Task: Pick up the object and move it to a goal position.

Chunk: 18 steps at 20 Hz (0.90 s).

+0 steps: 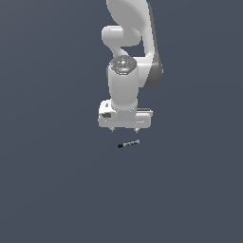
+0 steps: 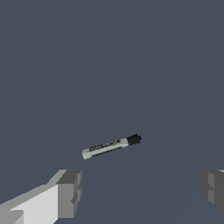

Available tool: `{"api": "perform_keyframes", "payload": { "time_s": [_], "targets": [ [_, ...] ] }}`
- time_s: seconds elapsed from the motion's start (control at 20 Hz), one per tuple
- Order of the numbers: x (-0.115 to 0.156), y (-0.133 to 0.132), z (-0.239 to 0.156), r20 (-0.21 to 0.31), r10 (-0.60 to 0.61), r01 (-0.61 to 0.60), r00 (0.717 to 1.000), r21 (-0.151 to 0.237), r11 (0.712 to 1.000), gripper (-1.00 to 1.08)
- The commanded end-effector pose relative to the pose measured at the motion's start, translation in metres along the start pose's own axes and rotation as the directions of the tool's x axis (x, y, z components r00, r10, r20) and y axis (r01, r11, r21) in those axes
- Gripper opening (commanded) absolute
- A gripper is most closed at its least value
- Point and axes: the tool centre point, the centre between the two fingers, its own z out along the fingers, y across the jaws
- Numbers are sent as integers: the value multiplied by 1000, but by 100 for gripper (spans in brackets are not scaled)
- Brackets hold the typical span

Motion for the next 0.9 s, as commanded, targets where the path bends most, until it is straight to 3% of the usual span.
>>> {"api": "perform_keyframes", "payload": {
  "time_s": [0.0,0.45,0.85],
  "targets": [
    [0,-1,2,1,20,-20,1000,0,1000,100],
    [-2,-5,16,6,166,-166,986,2,986,100],
    [-5,-9,34,11,362,-362,932,-1,932,100]
  ]
}}
